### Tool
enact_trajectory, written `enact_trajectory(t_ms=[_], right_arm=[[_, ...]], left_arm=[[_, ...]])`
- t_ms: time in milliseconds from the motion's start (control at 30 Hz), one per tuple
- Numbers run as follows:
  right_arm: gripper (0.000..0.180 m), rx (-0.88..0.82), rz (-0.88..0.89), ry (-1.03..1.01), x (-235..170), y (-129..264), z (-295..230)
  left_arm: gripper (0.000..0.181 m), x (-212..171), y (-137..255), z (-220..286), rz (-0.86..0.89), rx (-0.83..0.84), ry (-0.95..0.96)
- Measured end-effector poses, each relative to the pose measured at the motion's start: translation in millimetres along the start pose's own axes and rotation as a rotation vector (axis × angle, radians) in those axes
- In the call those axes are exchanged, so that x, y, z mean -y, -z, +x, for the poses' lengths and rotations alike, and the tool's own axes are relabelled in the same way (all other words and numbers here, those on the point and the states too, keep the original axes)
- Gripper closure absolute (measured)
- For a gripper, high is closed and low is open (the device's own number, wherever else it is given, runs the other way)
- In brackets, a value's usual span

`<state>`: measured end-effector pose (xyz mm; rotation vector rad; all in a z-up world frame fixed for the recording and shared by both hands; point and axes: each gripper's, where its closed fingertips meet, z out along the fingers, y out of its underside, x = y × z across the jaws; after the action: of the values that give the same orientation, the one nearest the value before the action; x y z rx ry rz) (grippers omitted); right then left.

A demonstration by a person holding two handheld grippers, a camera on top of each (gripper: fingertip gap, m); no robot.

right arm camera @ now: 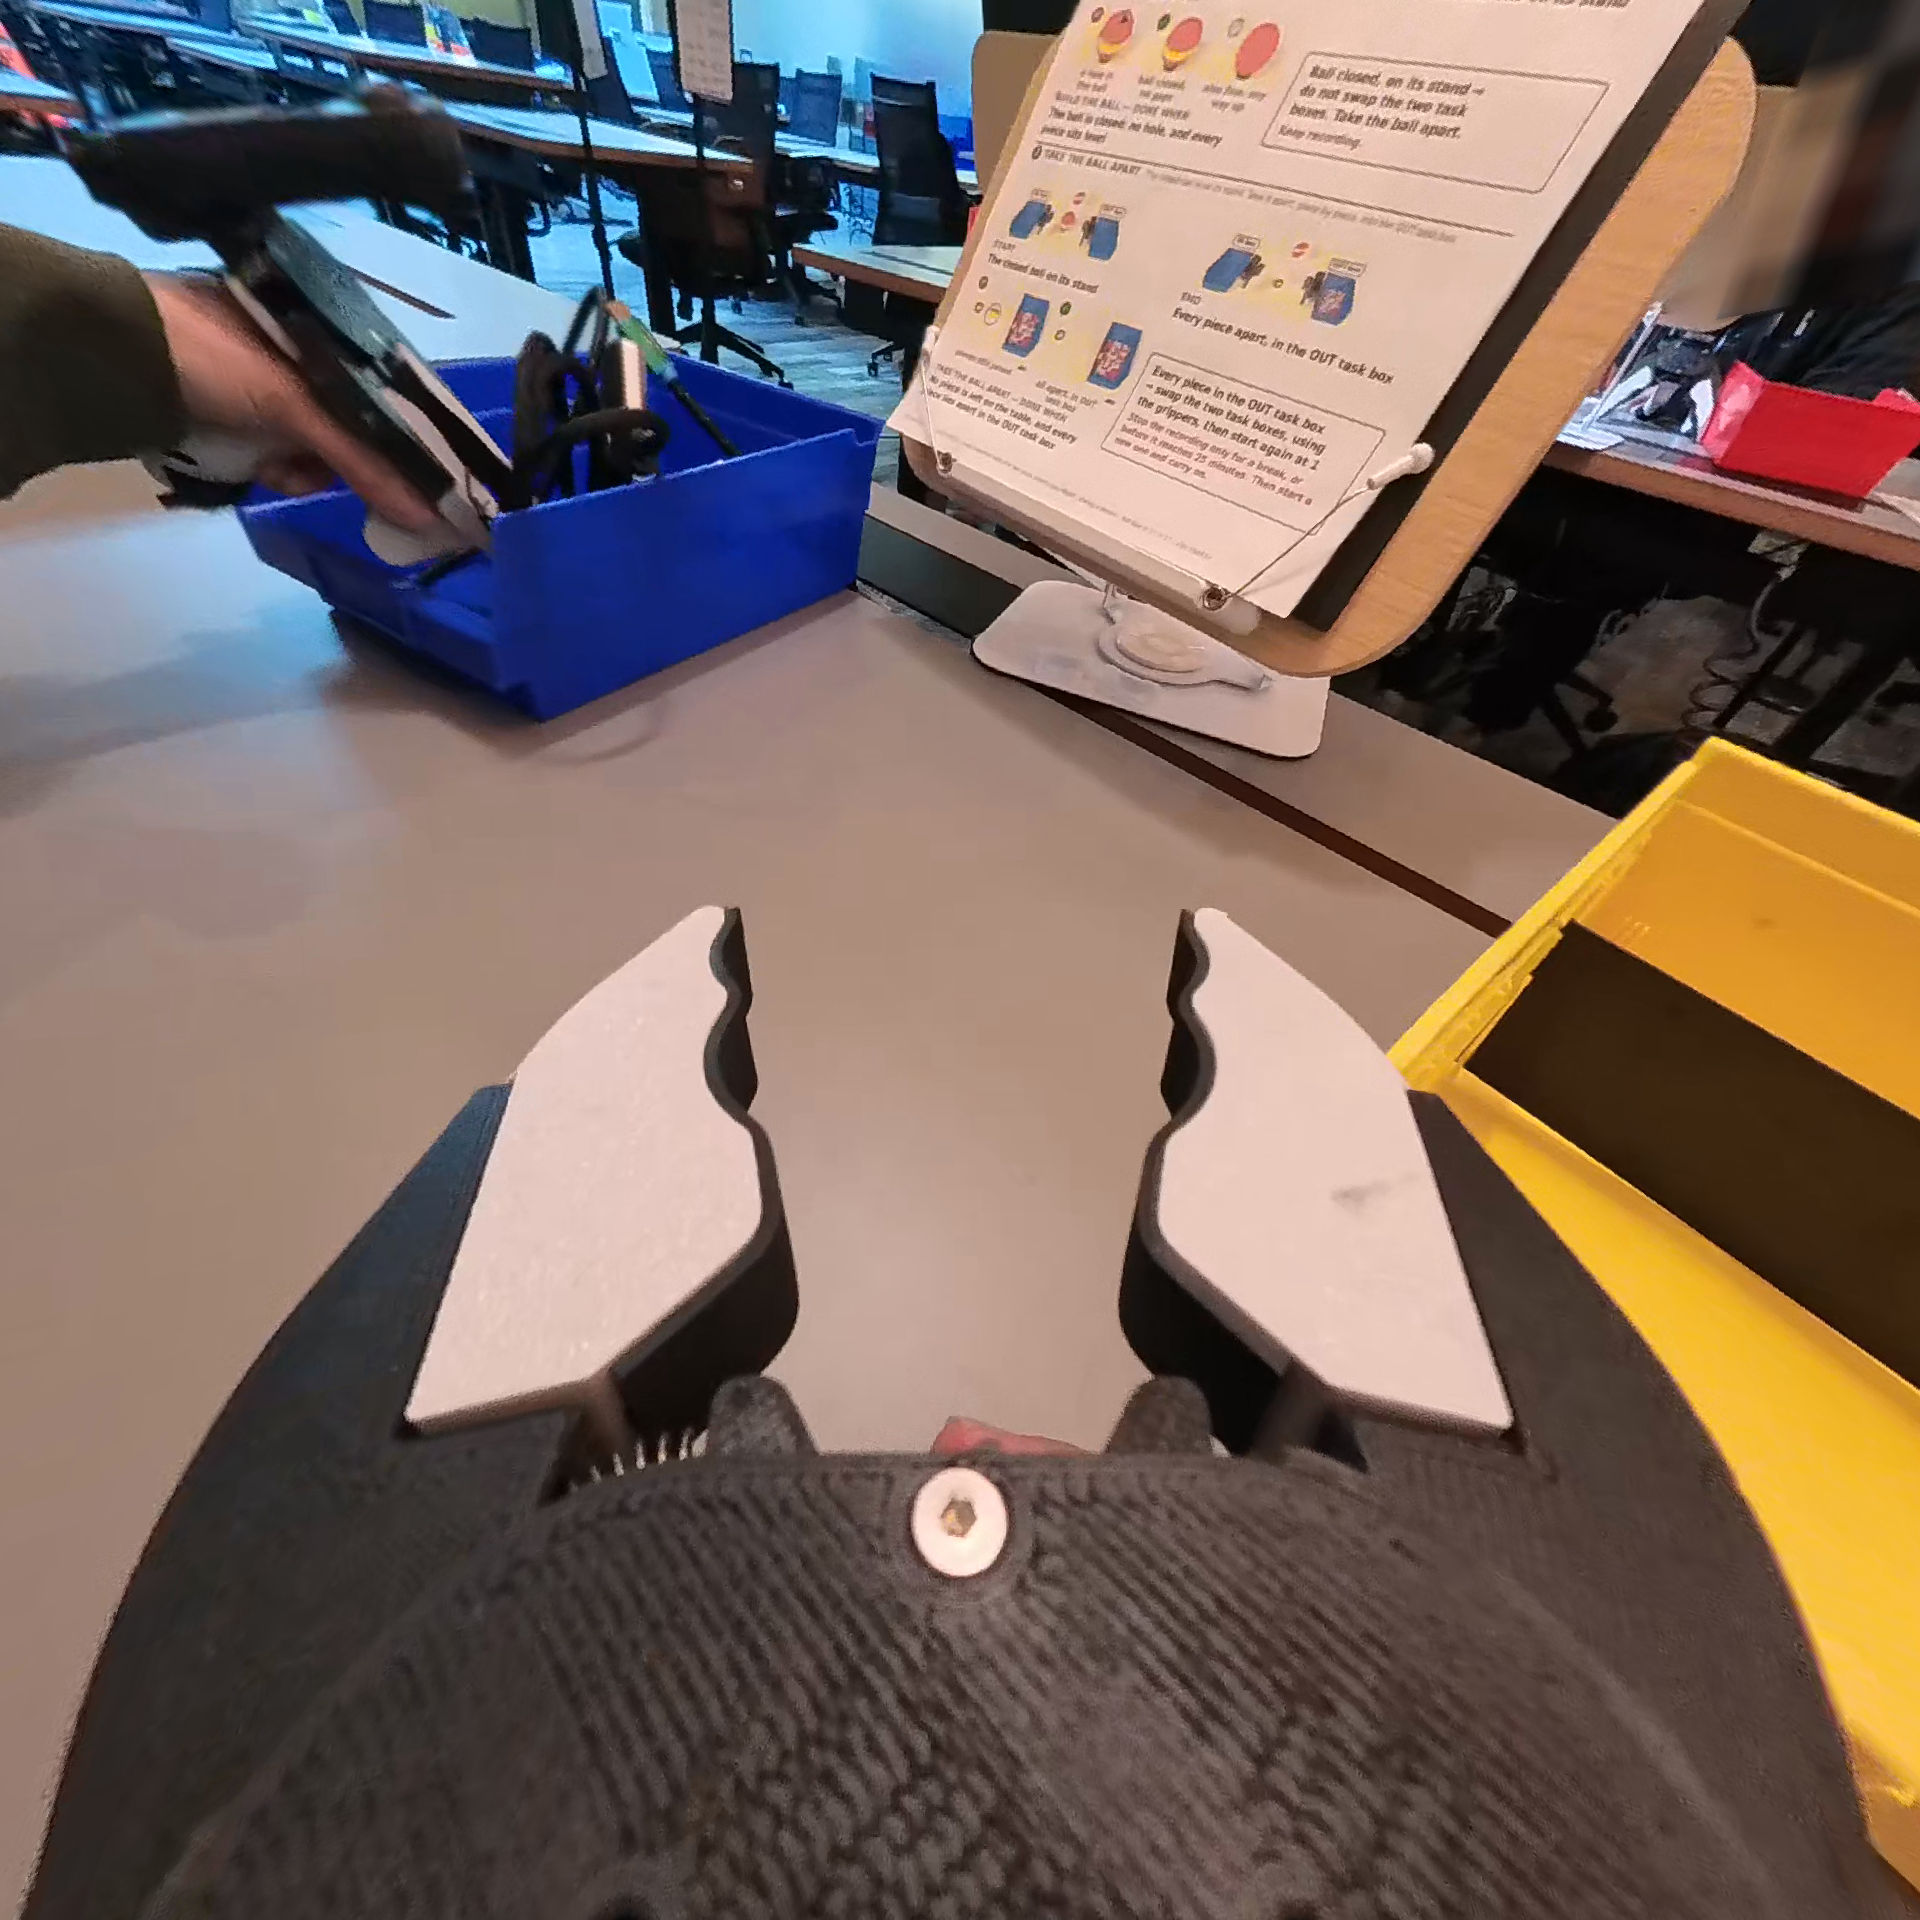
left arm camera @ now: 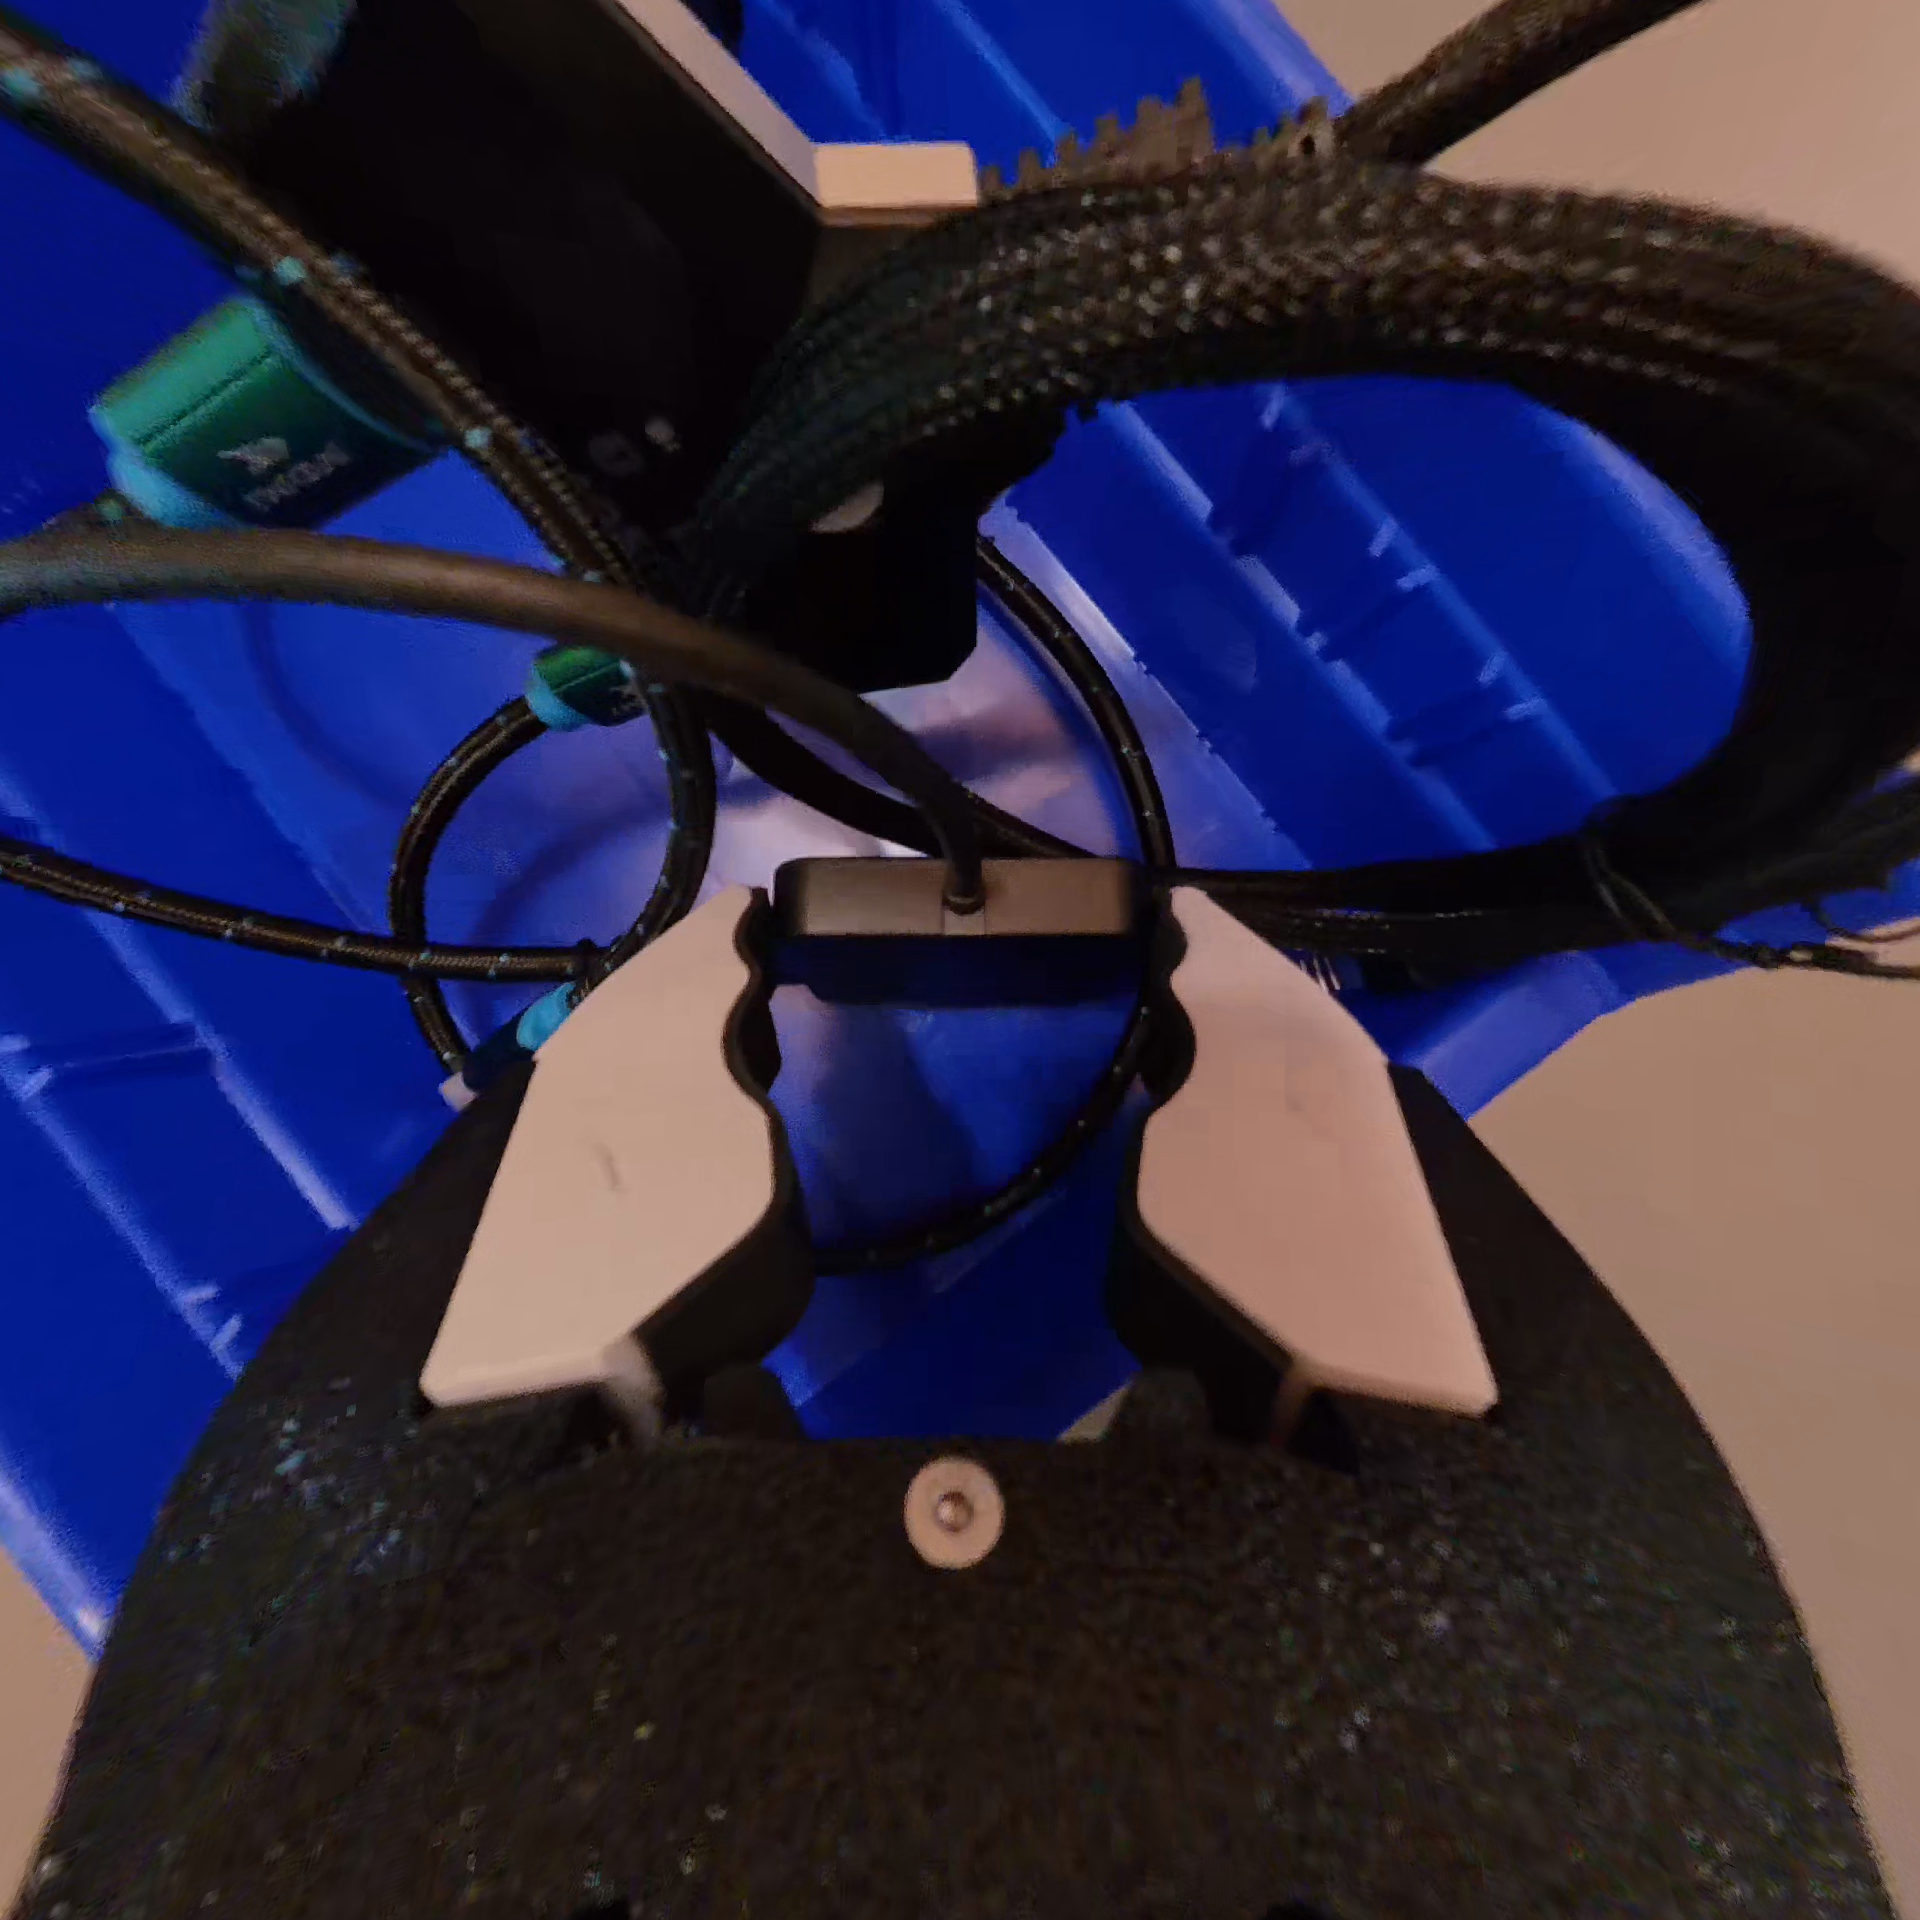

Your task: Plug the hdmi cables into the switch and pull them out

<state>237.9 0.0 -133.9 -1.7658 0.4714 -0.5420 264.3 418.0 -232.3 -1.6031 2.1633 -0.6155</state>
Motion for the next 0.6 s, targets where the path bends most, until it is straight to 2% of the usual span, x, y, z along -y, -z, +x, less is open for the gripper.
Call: enact_trajectory(t_ms=[33,167,367,500,600], right_arm=[[0.102,-0.001,0.0,0.004,1,0,-1],[0.103,0.006,0.036,0.016,12,1,-9],[0.102,0.058,0.092,0.091,32,-6,-45],[0.104,0.089,0.187,0.131,56,-12,-85],[0.104,0.138,0.263,0.166,74,-13,-122]], left_arm=[[0.112,2,6,-1,0.027,0.002,0.017],[0.112,17,46,3,0.152,-0.057,0.107],[0.112,51,130,27,0.334,-0.172,0.218],[0.112,71,184,78,0.428,-0.231,0.179],[0.112,77,203,140,0.467,-0.279,0.1]])
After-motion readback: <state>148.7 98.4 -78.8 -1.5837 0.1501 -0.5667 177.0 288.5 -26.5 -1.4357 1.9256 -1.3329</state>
